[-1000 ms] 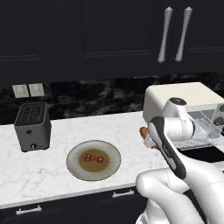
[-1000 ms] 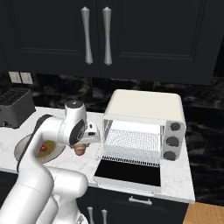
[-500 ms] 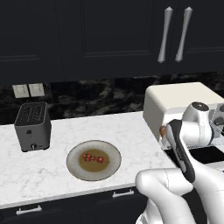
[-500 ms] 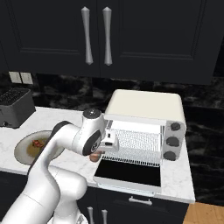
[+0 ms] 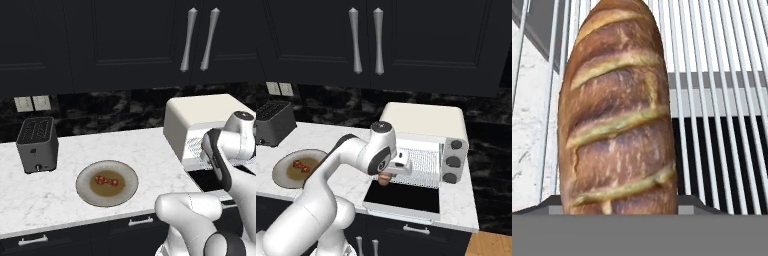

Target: Pick up the kebab skewer and baguette bread, and place them inside the toaster oven. Close the toaster oven door and start by setting the timer.

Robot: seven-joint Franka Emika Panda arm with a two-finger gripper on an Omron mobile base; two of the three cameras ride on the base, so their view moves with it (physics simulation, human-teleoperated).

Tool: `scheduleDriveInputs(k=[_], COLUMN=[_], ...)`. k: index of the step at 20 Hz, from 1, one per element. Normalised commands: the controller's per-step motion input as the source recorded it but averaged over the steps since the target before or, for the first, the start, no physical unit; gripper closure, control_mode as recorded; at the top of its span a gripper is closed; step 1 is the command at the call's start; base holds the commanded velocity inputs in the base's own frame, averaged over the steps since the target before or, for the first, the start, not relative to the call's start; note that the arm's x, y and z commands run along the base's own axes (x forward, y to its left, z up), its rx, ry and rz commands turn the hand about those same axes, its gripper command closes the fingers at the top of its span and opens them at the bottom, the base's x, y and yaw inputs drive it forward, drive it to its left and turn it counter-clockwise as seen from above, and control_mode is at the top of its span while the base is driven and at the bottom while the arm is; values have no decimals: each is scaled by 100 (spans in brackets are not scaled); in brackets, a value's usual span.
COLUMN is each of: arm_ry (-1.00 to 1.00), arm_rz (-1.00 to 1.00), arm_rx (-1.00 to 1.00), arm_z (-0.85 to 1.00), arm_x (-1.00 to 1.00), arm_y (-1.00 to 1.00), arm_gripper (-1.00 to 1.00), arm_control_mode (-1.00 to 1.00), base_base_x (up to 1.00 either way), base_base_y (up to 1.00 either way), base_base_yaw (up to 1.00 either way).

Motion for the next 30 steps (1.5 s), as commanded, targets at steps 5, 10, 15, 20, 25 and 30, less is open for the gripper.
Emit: scheduleDriveInputs(k=[5, 10, 15, 20, 25, 30], arm_ry=[0, 0, -1, -3, 0, 0], arm_rz=[-3, 0, 0, 0, 0, 0], arm_rx=[0, 0, 1, 2, 2, 2], arm_z=[9, 3, 0, 0, -8, -18], arm_x=[7, 5, 9, 28, 22, 5], arm_y=[-25, 0, 0, 4, 7, 7], arm_gripper=[100, 100, 100, 100, 100, 100], arm_control_mode=[-100, -100, -100, -100, -100, -100], base_base_x=[0, 0, 0, 0, 0, 0], base_base_y=[0, 0, 0, 0, 0, 0], base_base_yaw=[0, 0, 0, 0, 0, 0])
